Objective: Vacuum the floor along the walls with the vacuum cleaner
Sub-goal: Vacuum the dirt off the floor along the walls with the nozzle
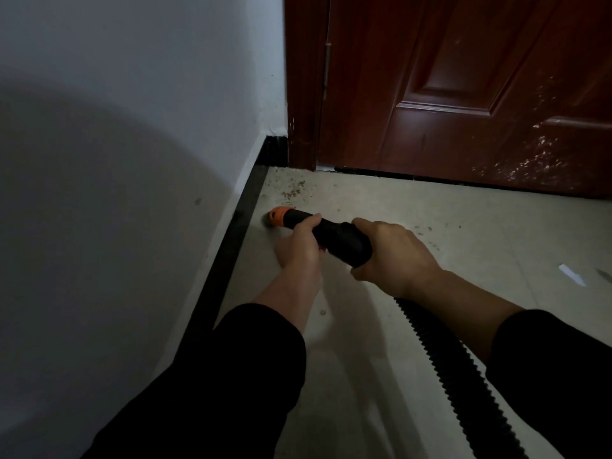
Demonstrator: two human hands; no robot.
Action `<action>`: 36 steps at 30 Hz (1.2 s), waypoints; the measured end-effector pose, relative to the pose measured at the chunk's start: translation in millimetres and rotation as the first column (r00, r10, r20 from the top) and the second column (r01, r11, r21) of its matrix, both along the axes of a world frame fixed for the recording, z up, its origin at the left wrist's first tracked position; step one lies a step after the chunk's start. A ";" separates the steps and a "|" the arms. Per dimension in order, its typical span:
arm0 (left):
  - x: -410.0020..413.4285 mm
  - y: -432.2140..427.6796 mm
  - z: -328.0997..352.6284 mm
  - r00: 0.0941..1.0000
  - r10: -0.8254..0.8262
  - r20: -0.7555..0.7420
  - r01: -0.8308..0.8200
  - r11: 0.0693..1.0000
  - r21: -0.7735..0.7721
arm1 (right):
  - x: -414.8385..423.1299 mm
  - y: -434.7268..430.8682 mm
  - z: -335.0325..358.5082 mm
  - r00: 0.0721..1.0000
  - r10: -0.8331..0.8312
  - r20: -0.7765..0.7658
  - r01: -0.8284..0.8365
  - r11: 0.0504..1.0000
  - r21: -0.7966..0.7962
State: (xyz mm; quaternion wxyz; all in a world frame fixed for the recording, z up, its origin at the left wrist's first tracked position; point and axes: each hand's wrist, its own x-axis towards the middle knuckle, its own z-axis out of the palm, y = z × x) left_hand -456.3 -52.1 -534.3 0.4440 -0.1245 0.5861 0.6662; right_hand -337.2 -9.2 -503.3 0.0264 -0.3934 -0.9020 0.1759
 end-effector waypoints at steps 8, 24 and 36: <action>5.9 30.0 -8.6 1.000 -0.030 0.007 0.030 1.000 0.001 | 4.2 17.9 -2.8 0.997 -0.071 0.012 0.071 0.997 0.024; 21.8 69.4 -14.2 0.995 -0.098 0.018 0.097 0.994 0.058 | 21.1 49.6 -0.9 0.989 -0.142 0.037 0.140 0.989 0.036; 24.8 96.2 -15.4 0.989 -0.149 0.007 0.148 0.985 0.089 | 23.3 75.2 -2.2 0.985 -0.168 0.029 0.167 0.985 0.033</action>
